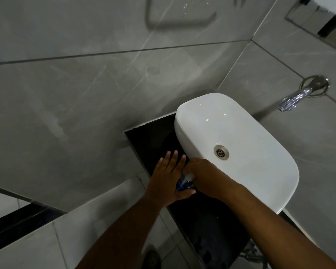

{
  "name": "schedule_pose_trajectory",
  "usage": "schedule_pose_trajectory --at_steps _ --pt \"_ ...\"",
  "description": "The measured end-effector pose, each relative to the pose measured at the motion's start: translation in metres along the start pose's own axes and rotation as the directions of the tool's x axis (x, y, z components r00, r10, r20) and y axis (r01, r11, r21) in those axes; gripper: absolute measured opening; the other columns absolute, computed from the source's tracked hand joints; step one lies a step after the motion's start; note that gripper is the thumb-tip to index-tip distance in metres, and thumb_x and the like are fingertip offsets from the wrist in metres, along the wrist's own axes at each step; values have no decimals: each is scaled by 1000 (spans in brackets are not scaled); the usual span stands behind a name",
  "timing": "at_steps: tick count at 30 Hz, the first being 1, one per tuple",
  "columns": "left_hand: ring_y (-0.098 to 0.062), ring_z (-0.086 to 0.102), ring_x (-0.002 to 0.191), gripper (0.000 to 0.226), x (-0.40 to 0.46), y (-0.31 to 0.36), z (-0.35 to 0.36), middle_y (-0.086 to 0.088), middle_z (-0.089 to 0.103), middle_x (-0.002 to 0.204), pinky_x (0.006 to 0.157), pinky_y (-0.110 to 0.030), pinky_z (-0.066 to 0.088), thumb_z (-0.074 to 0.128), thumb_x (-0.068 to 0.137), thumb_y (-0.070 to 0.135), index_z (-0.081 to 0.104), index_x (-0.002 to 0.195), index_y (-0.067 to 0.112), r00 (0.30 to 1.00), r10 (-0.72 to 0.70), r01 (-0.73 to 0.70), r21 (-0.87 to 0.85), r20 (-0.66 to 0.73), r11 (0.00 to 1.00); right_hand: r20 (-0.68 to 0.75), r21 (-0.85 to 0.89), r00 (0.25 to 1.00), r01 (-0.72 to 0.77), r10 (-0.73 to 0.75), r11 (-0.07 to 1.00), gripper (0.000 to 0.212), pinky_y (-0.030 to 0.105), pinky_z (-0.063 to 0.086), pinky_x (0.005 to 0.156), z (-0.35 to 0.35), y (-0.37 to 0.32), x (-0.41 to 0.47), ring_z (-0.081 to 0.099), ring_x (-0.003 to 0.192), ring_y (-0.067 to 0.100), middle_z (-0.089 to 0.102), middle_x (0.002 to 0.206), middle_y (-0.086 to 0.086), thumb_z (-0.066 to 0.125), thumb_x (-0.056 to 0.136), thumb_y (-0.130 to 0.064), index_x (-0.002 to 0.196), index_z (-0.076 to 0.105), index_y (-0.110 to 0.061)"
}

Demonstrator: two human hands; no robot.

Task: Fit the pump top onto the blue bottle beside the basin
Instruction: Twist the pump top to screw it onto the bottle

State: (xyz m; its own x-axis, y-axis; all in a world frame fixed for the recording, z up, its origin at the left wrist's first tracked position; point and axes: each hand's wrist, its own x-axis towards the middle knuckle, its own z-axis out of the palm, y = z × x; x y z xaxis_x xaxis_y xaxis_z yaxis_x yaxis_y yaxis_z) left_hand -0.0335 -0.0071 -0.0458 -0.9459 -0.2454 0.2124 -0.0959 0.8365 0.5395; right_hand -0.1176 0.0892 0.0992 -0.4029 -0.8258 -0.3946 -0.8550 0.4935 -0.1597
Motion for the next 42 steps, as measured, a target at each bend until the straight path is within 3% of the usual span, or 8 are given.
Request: schedule_pose_trajectory --at_steps 5,10,15,22,27,32,36,42 --pt "-26 -5 148 108 0 -1 1 -11 6 162 117 -47 2 42 73 85 -7 151 29 1000 -15 15 4 18 1000 33 0 999 -35 35 999 22 27 51 85 -5 1 1 64 96 20 66 109 5 63 88 -21 108 69 -17" --pt "-25 -10 148 107 0 0 0 -8 -1 162 117 -45 -2 41 74 85 -11 150 30 999 -17 17 12 31 1000 20 73 971 -240 239 968 23 16 40 57 -6 -1 3 58 69 12 69 91 5 63 86 -37 91 66 -15" --pt "-27 -9 147 108 1 -1 -1 -8 -2 161 118 -47 1 44 73 83 -12 149 32 999 -10 10 1 44 1000 -18 168 989 -140 145 976 39 26 50 78 -2 -4 -9 60 98 17 60 112 1 68 82 -25 120 56 -23" --pt "-28 -6 148 106 -1 1 -2 -10 3 161 118 -47 2 45 73 83 -7 150 30 1000 -12 12 -6 14 1000 -55 110 943 -321 328 941 35 29 53 70 -3 -8 -3 67 81 19 71 96 7 65 80 -45 96 67 -13" --pt "-26 -8 148 108 0 0 1 -8 0 161 118 -47 2 44 72 84 -11 150 31 1000 -15 15 -8 23 1000 -32 214 981 -179 190 960 47 32 53 90 -9 -7 -16 60 107 19 58 123 2 70 83 -26 127 55 -23" --pt "-25 -3 148 108 0 1 1 -9 2 161 119 -44 4 45 74 81 -5 151 23 1000 5 -5 -21 3 1000 55 157 962 -272 267 949 26 31 48 85 -19 -20 -11 63 103 26 64 117 13 58 92 -20 113 63 -6" --pt "-25 -1 148 108 -1 3 -3 -10 6 160 118 -43 3 45 76 80 5 151 13 1000 14 -14 -5 -10 1000 6 140 946 -322 324 936 17 26 41 58 -22 -20 -14 67 86 25 70 97 13 65 84 -27 82 61 -11" --pt "-27 1 148 107 -2 5 -5 -11 8 160 118 -44 3 47 76 78 9 150 10 1000 19 -20 -19 -17 1000 -72 205 974 -194 213 959 23 31 54 75 -13 -12 -18 64 92 18 66 106 4 67 82 -27 104 65 -18"
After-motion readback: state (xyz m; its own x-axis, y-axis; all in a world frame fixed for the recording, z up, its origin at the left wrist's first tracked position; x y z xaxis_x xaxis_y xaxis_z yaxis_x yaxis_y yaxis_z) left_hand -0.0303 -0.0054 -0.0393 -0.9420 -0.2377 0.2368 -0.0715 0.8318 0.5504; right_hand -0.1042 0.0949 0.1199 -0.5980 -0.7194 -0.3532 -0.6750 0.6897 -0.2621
